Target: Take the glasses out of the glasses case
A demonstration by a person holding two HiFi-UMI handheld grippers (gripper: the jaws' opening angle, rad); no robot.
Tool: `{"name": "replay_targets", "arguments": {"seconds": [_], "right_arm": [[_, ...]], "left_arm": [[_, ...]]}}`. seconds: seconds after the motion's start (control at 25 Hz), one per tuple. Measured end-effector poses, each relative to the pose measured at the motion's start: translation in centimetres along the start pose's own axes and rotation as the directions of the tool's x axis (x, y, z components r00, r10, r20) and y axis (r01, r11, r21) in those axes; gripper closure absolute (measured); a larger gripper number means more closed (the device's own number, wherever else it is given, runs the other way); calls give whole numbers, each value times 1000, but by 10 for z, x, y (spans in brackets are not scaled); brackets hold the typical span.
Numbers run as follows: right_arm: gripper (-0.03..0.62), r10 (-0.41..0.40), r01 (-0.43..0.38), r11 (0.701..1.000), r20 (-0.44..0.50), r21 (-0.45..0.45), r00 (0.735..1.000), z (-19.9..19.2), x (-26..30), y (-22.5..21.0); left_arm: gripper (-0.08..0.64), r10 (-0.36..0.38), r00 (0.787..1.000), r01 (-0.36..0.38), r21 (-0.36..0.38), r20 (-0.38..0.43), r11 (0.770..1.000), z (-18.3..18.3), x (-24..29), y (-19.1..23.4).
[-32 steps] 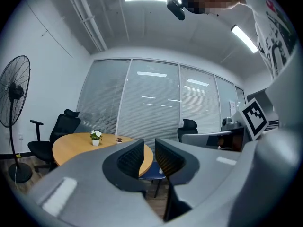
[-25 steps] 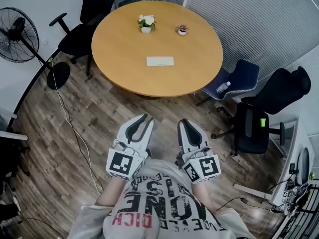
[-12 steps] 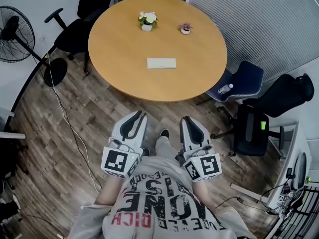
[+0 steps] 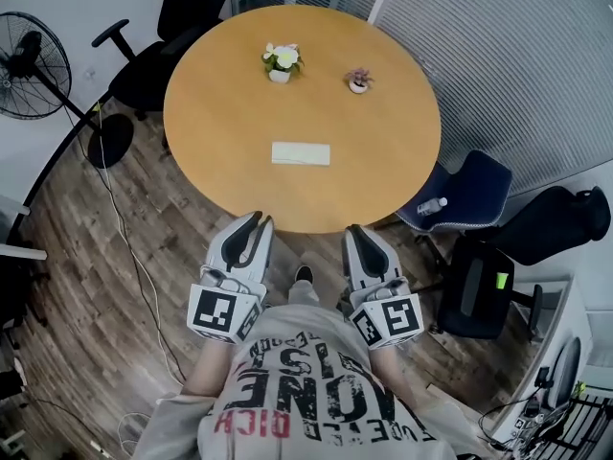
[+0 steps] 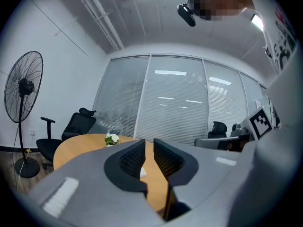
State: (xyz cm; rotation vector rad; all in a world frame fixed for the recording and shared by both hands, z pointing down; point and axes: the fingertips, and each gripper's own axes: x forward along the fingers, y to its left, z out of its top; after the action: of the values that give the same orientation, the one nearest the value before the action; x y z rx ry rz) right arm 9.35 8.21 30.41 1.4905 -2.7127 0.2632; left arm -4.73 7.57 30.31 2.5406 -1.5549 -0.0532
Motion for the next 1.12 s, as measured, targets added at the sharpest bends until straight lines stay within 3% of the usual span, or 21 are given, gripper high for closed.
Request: {"name": "replay_targets", "arguments": {"seconds": [0.28, 0.56, 0.88, 1.12], "right_arm": [[575, 72, -73, 997, -11, -17, 997, 8, 23, -56], [575, 81, -82, 997, -30, -8, 996, 3, 35, -85], [575, 80, -81, 997, -42, -3, 996, 1, 66, -89], [575, 54, -55, 998, -38, -5, 998, 13, 107, -89]], "left_arm": [[495, 83, 996, -83, 9, 36, 997, 5, 50, -8], [495, 143, 989, -143, -1, 28, 990, 0, 62, 2], [495, 146, 989, -146, 0, 23, 989, 2, 81, 27], [495, 98, 995, -98, 7, 10, 995, 12, 111, 61]]}}
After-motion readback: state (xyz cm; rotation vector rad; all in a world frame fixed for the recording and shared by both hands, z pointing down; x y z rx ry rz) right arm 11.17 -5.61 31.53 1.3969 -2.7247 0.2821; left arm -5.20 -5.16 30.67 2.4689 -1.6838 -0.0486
